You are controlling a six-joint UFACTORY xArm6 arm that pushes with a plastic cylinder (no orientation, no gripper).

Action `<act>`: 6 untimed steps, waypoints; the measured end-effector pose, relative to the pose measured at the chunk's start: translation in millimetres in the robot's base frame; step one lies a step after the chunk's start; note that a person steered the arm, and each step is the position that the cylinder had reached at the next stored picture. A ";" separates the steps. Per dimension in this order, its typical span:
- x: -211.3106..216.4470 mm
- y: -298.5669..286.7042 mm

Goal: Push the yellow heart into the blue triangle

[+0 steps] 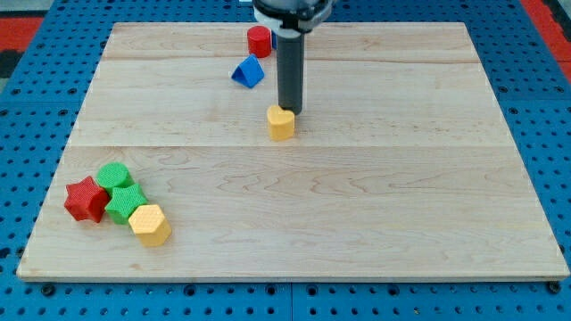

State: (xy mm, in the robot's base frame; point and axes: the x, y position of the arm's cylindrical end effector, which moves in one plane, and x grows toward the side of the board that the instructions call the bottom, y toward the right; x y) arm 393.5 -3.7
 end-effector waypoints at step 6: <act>25.2 -18.8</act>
